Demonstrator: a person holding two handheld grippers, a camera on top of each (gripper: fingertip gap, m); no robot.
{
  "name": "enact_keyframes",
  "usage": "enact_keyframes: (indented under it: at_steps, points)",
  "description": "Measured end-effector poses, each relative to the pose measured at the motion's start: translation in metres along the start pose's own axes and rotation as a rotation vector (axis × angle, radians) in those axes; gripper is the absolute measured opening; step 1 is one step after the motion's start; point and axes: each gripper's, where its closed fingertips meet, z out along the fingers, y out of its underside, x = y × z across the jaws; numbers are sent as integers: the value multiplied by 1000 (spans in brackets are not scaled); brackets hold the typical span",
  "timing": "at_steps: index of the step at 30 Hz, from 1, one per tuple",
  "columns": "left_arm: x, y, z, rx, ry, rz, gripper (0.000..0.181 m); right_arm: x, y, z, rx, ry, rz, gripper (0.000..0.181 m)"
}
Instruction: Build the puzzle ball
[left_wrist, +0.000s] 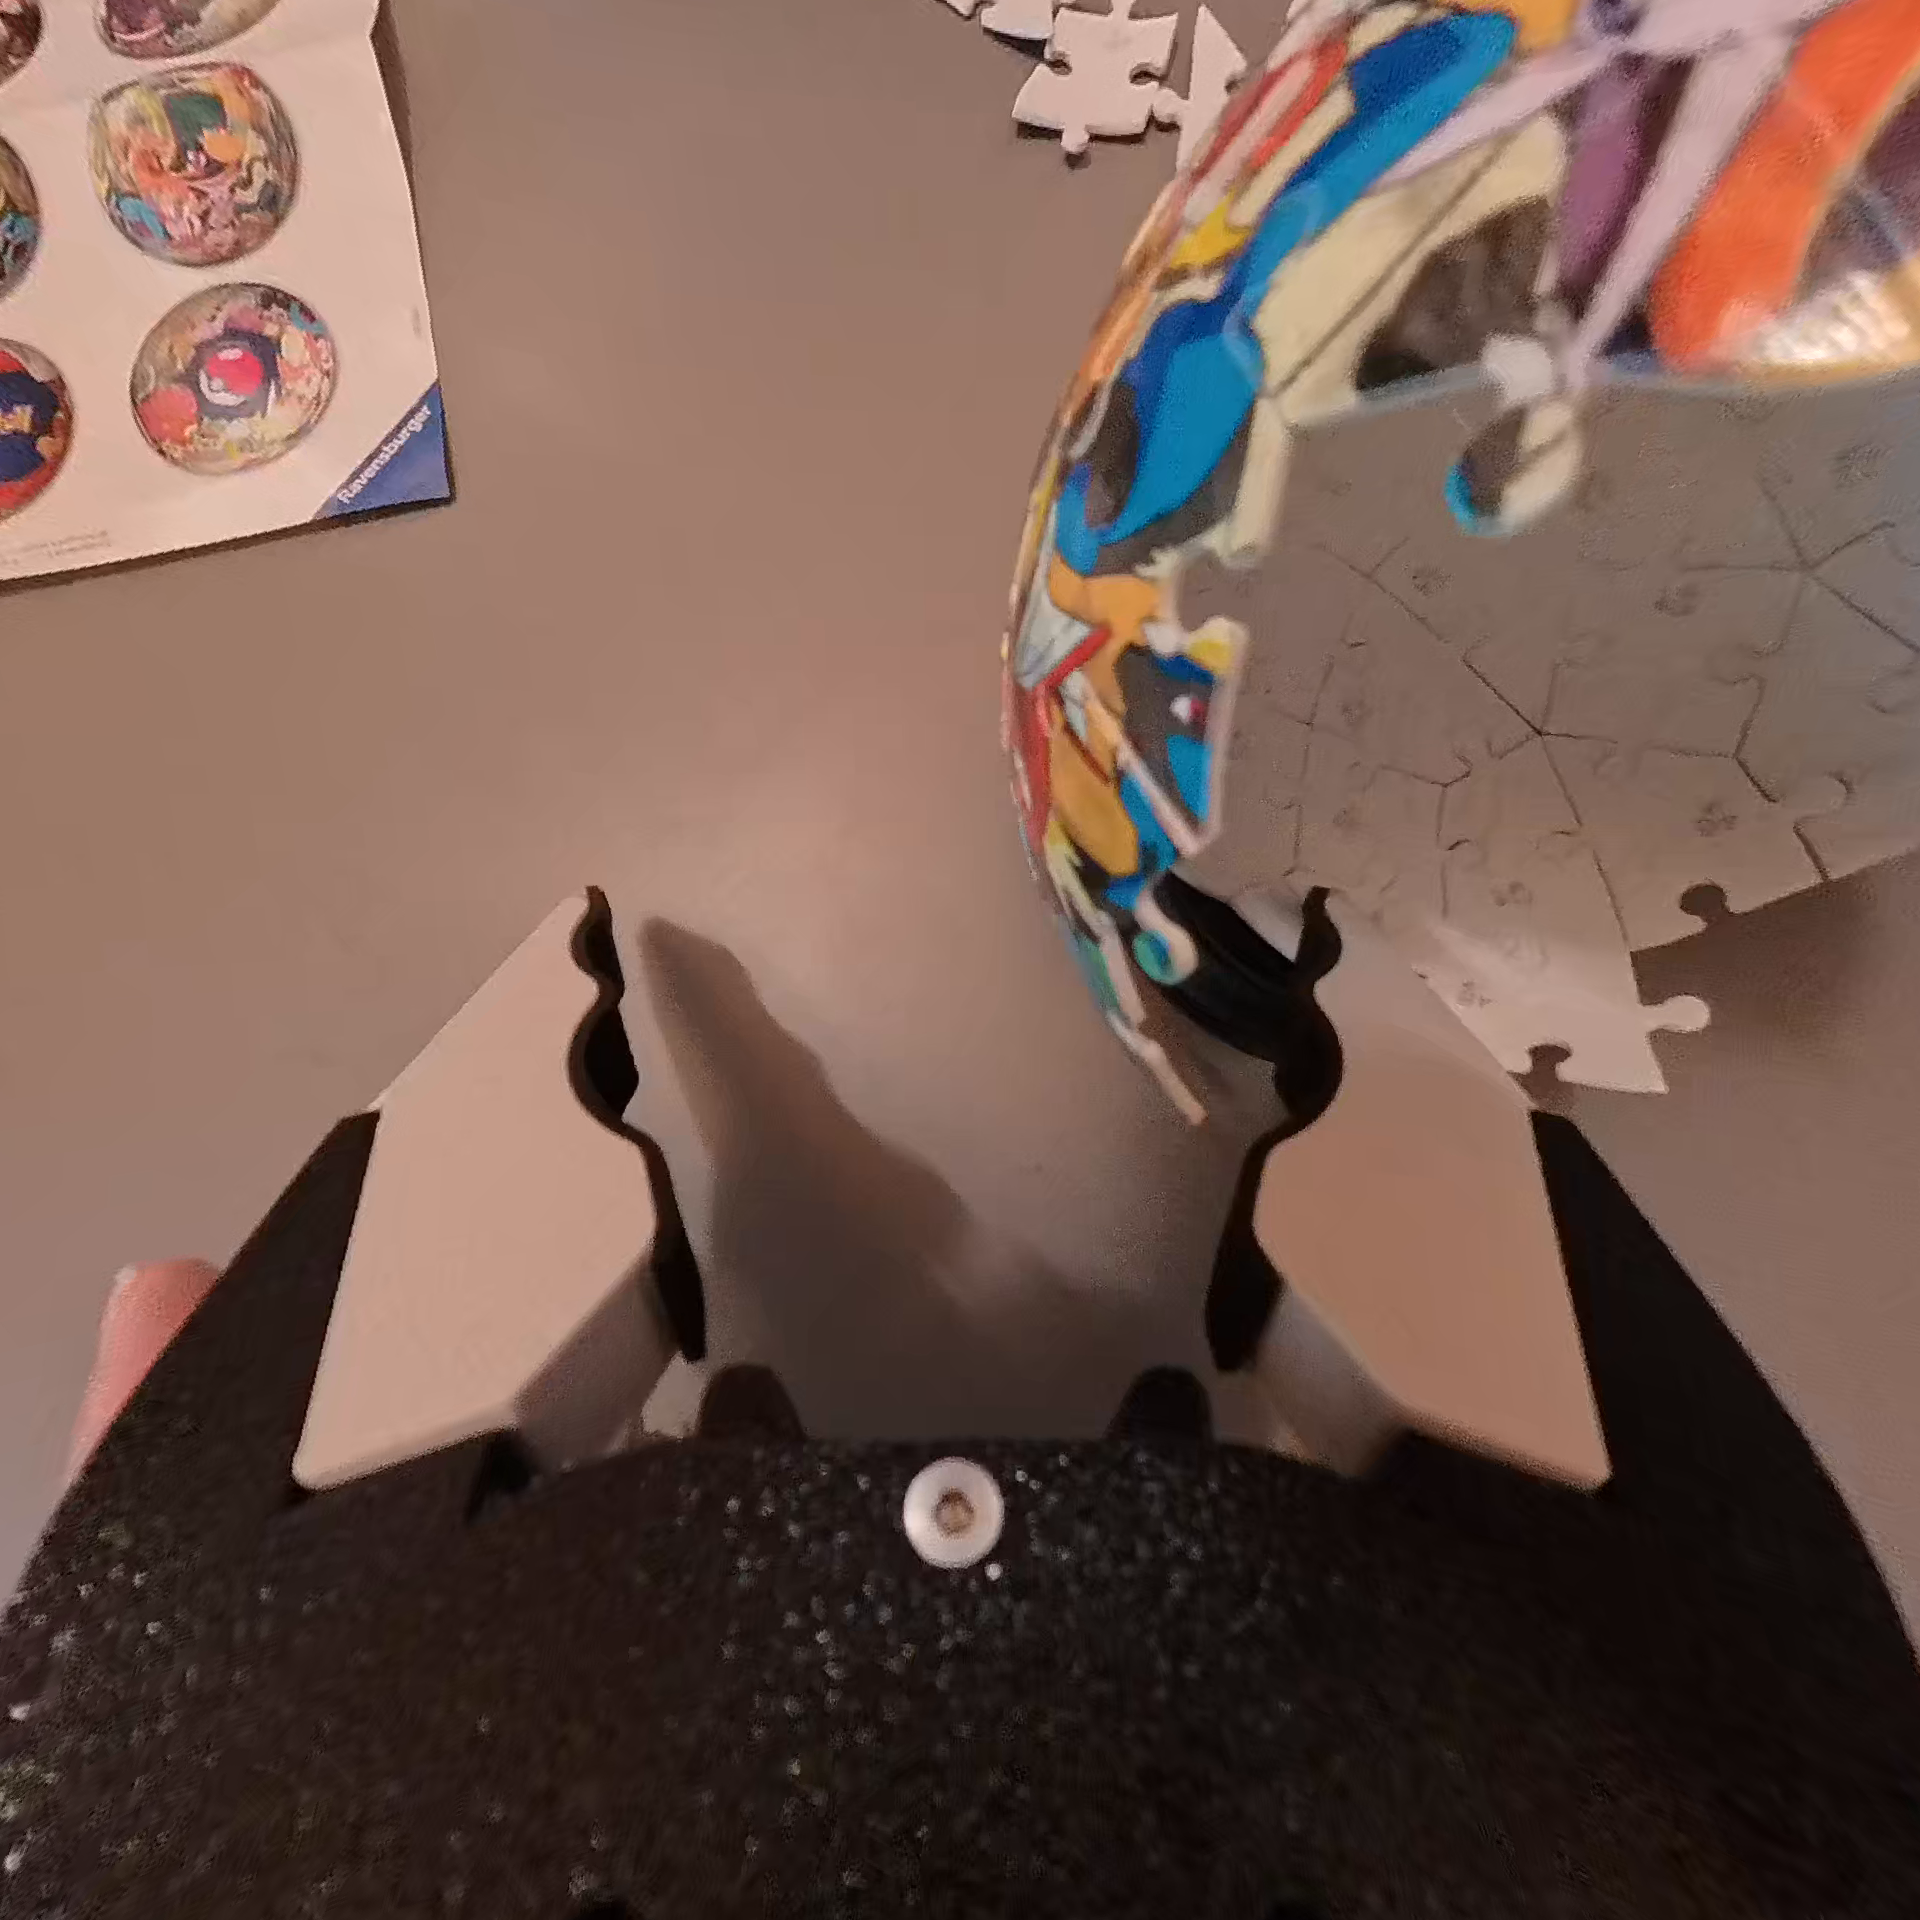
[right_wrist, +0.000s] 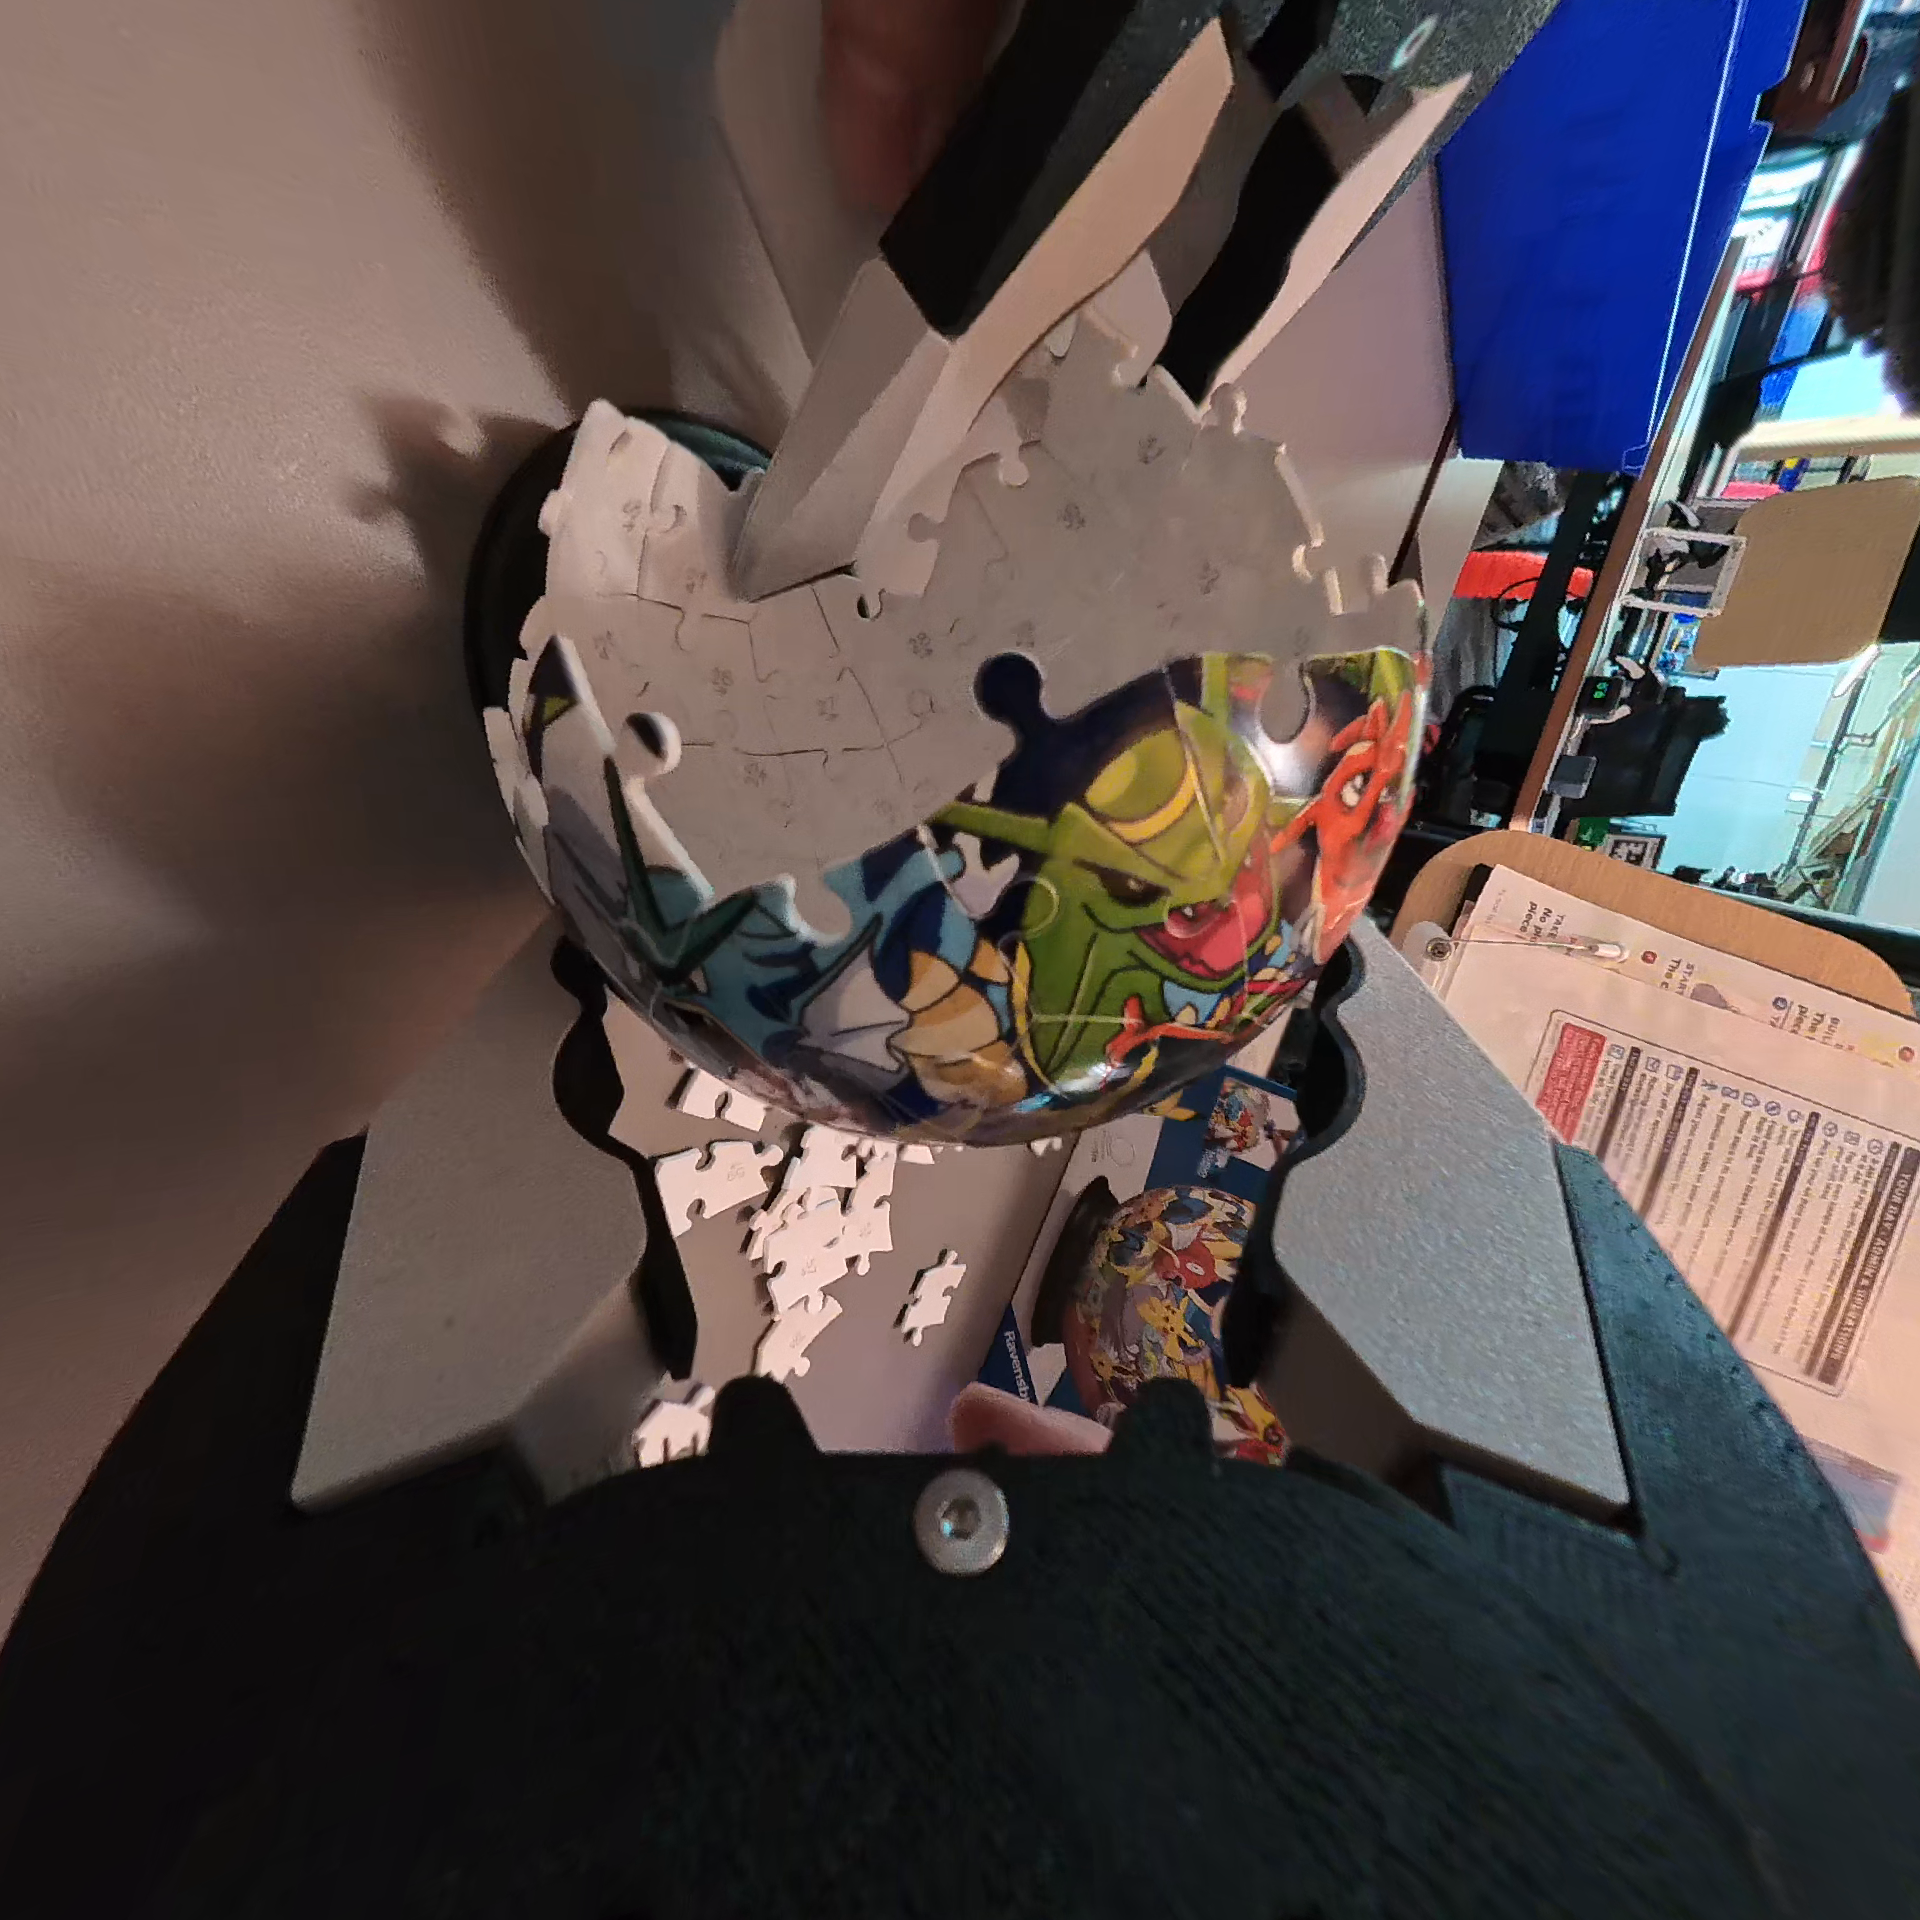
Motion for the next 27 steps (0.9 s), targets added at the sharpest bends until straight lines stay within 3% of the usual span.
enact_keyframes:
  at_steps: [7, 20, 27]
  points:
    - [14, 3, -6, 18, 124, -107, 129, 0, 0, -1, -19, 3, -14, 133]
    - [9, 5, -2, -70, 71, 2, 137, 1, 1, -1, -44, -1, -42, 134]
    - [9, 6, 4, -53, 82, -55, 132, 2, 0, 0, -36, 2, -36, 133]
